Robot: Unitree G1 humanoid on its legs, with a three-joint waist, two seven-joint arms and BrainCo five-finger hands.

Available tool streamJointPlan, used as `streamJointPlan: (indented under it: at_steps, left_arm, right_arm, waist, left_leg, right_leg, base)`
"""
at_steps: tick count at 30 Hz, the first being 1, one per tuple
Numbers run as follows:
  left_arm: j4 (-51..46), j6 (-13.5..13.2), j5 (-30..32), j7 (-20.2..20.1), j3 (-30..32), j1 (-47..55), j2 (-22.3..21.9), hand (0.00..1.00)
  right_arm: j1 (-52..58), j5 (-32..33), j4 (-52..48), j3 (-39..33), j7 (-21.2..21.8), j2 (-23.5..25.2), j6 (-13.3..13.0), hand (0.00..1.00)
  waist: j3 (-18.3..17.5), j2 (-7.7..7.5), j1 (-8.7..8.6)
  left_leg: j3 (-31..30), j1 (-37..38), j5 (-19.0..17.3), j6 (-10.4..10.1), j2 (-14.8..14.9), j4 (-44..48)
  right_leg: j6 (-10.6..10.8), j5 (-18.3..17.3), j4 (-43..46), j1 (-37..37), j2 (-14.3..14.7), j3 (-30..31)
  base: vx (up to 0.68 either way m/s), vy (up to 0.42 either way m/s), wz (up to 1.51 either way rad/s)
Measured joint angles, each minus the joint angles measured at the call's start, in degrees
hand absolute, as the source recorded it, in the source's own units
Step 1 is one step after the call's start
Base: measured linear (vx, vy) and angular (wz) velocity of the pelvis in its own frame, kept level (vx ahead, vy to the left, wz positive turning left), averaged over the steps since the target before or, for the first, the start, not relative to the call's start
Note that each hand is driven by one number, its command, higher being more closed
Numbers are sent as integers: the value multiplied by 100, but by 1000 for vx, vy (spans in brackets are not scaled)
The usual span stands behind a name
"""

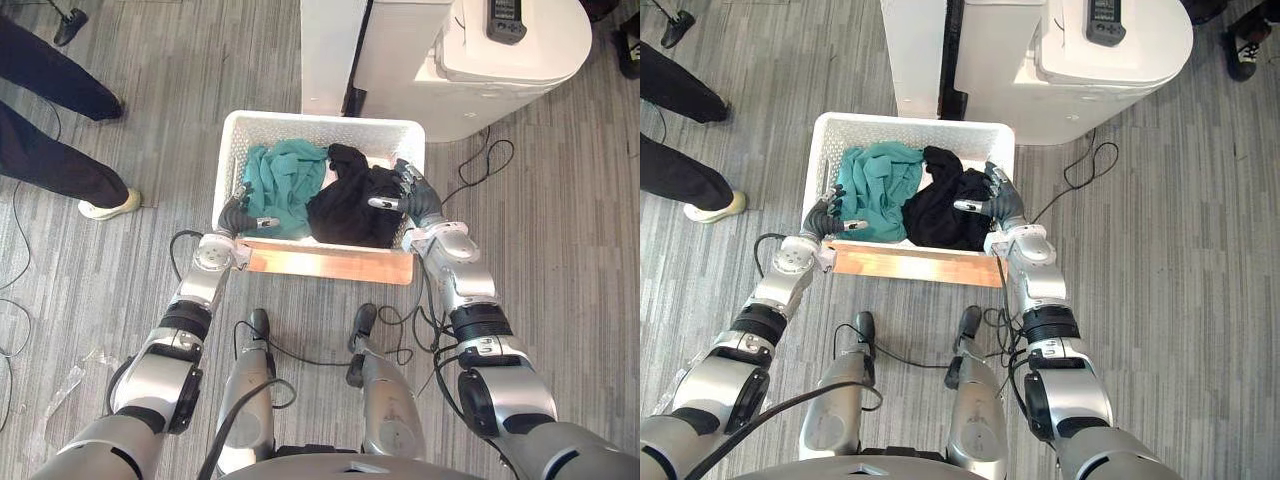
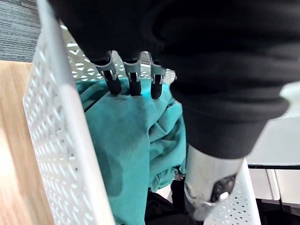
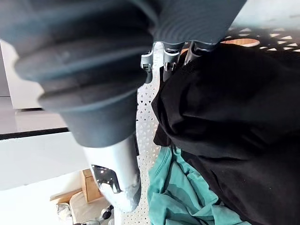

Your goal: Pick up the laundry basket with both hands and put the clothes into the washing machine.

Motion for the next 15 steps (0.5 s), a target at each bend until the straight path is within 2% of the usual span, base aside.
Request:
streamJointPlan:
  at_steps: [3, 7, 10, 15]
  left_arm:
    - [72, 47, 12, 102, 2, -114, -14, 0]
    - [-229, 91, 6, 119, -102, -135, -59, 0]
    - [-1437, 97, 6, 110, -360, 30, -79, 0]
    - [-2601, -64, -43, 105, -454, 129, -150, 0]
  right_arm:
    - [-94, 6, -3, -4, -32, 61, -30, 0]
    - [-79, 6, -37, -54, -34, 62, -117, 0]
    - [173, 2, -297, -181, -32, 68, -131, 0]
    - [526, -5, -479, -351, -28, 77, -151, 0]
  waist:
    - [103, -38, -53]
    - [136, -53, -32]
    - [148, -53, 33]
    - [151, -46, 23]
  left_leg:
    - [4, -4, 0, 0, 2, 2]
    - [-10, -106, 0, -1, 8, 16]
    - [-43, -122, 0, 0, 1, 21]
    - [-193, -122, -4, 5, -26, 54]
  right_leg:
    - [-1, 12, -14, -1, 4, 4]
    - [-3, 15, -19, -79, 13, -8]
    - [-3, 15, -20, -70, 7, -33]
    - [1, 9, -42, 55, -11, -166]
  base:
    - [4, 6, -2]
    - [0, 0, 0]
    - [36, 20, 4]
    - [13, 25, 14]
